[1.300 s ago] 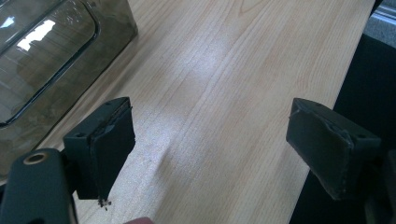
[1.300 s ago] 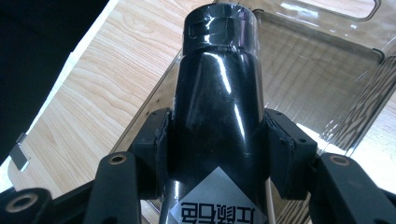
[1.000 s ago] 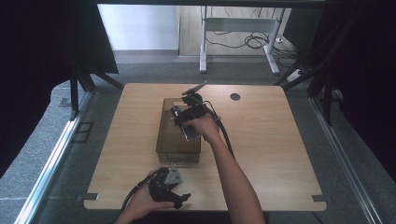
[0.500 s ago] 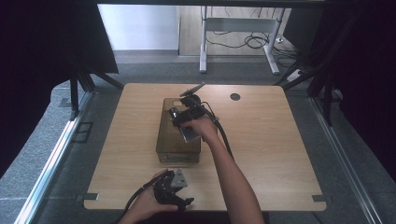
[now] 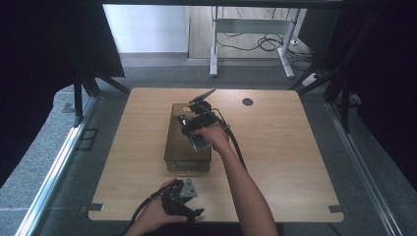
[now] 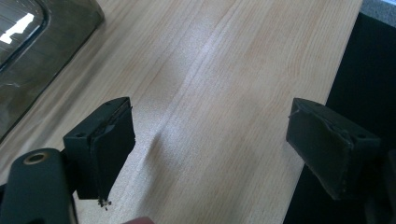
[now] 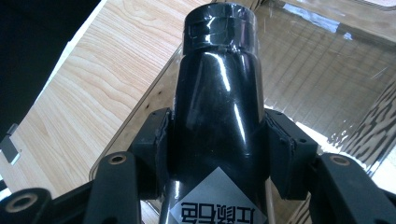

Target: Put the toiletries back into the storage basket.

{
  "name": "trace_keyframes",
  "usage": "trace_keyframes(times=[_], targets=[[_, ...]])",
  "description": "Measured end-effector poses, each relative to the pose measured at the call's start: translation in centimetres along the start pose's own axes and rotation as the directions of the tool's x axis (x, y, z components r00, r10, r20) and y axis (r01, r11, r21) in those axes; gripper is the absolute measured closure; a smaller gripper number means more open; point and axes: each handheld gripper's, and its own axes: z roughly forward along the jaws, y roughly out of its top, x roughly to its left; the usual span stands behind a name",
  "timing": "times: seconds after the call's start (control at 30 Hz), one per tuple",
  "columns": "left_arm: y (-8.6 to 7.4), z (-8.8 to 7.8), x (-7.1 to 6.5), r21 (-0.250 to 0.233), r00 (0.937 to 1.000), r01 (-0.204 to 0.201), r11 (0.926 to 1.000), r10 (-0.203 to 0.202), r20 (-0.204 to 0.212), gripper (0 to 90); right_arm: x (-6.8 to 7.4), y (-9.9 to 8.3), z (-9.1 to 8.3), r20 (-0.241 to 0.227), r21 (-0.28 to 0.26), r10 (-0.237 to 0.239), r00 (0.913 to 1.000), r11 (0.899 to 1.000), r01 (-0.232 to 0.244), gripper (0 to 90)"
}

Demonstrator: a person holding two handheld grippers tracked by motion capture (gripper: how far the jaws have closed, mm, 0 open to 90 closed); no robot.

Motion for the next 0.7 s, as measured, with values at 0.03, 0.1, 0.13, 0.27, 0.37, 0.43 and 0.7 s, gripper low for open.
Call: trace_keyframes(times=[0.03, 0.1, 0.13, 0.27, 0.37, 0.43, 0.7], targets=[[0.0, 0.0, 0.0, 0.001, 1.0000, -0.002, 1.0000, 0.002, 0.001, 15.6, 0.1, 0.0, 0.1, -0.001, -0.002, 0.002, 1.0000, 1.000, -0.002, 46.8], [0.1, 0.0, -0.1, 0.001, 1.0000, -0.005, 1.0000, 0.005, 0.003, 15.5, 0.1, 0.0, 0.2, -0.001, 0.005, -0.008, 1.0000, 1.000, 0.008, 46.8], [0.1, 0.0, -0.1, 0.002, 1.0000, -0.007, 1.0000, 0.007, 0.004, 15.6, 0.2, -0.1, 0.4, 0.001, 0.008, -0.009, 1.0000, 1.000, 0.009, 46.7], [0.1, 0.2, -0.1, 0.018, 0.9998, -0.017, 0.9997, 0.017, 0.007, 15.6, 0.2, -0.2, 0.8, -0.001, 0.017, -0.012, 0.9999, 1.000, 0.013, 46.7], [0.1, 0.6, -0.4, 0.034, 0.9995, -0.024, 0.9991, 0.023, 0.022, 15.5, 0.2, -0.3, 1.0, 0.005, 0.021, -0.011, 0.9999, 1.000, 0.011, 46.7], [0.1, 0.9, -0.6, 0.048, 0.9988, -0.035, 0.9982, 0.033, 0.035, 15.5, 0.1, -0.4, 1.0, 0.008, 0.022, -0.019, 0.9998, 1.000, 0.018, 46.6], [0.2, 1.9, -1.7, 0.098, 0.9927, -0.099, 0.9903, 0.091, 0.079, 14.3, 0.2, -0.9, 1.7, 0.024, 0.039, -0.046, 0.9986, 0.998, 0.045, 46.4]])
